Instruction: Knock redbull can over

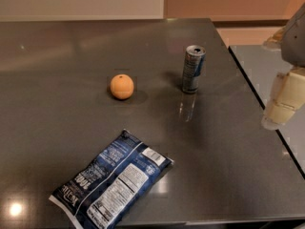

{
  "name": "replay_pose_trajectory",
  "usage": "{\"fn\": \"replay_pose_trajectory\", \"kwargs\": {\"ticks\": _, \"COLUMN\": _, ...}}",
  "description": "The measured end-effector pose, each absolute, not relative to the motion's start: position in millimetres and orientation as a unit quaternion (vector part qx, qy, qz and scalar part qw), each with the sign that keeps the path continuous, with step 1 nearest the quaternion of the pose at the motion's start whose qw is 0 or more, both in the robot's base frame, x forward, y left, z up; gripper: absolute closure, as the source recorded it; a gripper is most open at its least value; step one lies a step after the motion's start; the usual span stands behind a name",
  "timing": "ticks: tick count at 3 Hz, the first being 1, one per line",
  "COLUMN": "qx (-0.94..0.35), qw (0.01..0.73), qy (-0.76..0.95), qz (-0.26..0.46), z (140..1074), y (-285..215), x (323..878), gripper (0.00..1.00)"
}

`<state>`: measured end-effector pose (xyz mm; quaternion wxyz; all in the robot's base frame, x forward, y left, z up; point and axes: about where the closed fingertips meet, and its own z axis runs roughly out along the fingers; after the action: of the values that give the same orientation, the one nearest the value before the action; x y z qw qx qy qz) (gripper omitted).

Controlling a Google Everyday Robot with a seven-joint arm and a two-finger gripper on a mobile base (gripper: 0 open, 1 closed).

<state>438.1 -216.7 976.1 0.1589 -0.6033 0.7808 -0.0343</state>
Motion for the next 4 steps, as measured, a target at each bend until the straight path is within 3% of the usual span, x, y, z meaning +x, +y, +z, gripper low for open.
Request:
{"fn": "replay_pose_trajectory", "kwargs": {"ticks": 2, "qx": -0.614, "qw": 0.198, "qy": 0.764, "qz": -0.017, "z": 980, "y": -204, "x": 462, "gripper": 0.00}}
{"fn": "replay_pose_trajectory", "kwargs": {"ticks": 4, "qx": -0.622, "qw": 0.260, "qy": 0.737, "qz": 0.049, "z": 968, "y": -168, "x": 511, "gripper": 0.00}}
